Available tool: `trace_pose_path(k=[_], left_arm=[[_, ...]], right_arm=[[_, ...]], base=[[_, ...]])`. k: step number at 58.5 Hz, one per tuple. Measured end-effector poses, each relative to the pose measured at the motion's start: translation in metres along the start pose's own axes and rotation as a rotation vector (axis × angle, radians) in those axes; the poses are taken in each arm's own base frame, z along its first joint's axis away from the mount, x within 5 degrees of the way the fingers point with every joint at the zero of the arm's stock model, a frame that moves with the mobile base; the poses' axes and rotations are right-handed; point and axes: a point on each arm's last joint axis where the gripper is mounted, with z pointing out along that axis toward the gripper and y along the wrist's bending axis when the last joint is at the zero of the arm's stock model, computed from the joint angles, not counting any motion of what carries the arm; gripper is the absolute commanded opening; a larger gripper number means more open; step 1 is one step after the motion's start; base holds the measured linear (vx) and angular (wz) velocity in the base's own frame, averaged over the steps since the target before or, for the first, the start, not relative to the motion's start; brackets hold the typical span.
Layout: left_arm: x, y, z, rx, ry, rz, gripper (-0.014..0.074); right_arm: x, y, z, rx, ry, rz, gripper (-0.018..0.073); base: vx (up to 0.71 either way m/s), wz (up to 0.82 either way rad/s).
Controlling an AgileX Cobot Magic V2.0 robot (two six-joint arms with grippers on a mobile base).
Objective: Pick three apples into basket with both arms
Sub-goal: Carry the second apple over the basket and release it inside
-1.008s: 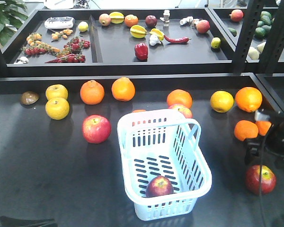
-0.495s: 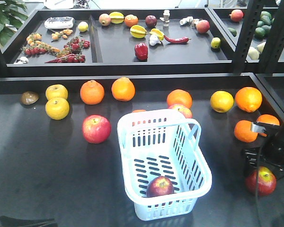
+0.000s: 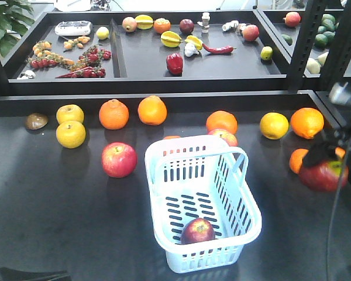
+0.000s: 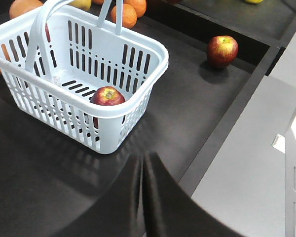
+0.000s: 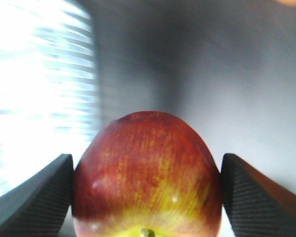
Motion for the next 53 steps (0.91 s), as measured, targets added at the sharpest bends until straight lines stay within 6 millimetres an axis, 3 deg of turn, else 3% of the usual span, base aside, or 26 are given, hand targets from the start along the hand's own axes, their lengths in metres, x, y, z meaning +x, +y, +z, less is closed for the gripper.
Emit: trace_pose_path(k=[8,15,24,28,34,44,53], left_arm=[[0.000,0.000,0.000,0.000,0.000,0.000,-0.0006],[0.000,0.000,0.000,0.000,0.000,0.000,-0.0006],[0.000,0.000,0.000,0.000,0.000,0.000,-0.0006],[0.000,0.000,0.000,0.000,0.000,0.000,-0.0006],[0.000,0.000,0.000,0.000,0.000,0.000,-0.0006],[0.000,0.000,0.000,0.000,0.000,0.000,-0.0006],[0.000,0.000,0.000,0.001,0.001,0.000,-0.0006]], right_arm=[[0.025,0.043,-0.017,-0.086,-0.076,-0.104,-0.0003],[0.043,0.078,-0.009,-0.148,-0.118,-0.195,-0.0001],[0.050,0.116,0.012,-0.209,-0.160,-0.288,0.0059],[0.049,0.130,0.023,-0.224,-0.159,-0.346,0.0134],[0.046,0.144,0.043,-0.245,-0.142,-0.395,0.0317],[0.034,0.145,0.066,-0.221,-0.206,-0.362,0.0614],[0.026,0.143,0.069,-0.195,-0.268,-0.318,0.0687]], base=[[0.00,0.00],[0.00,0.00],[0.00,0.00],[0.00,0.00],[0.00,0.00],[0.00,0.00],[0.00,0.00]])
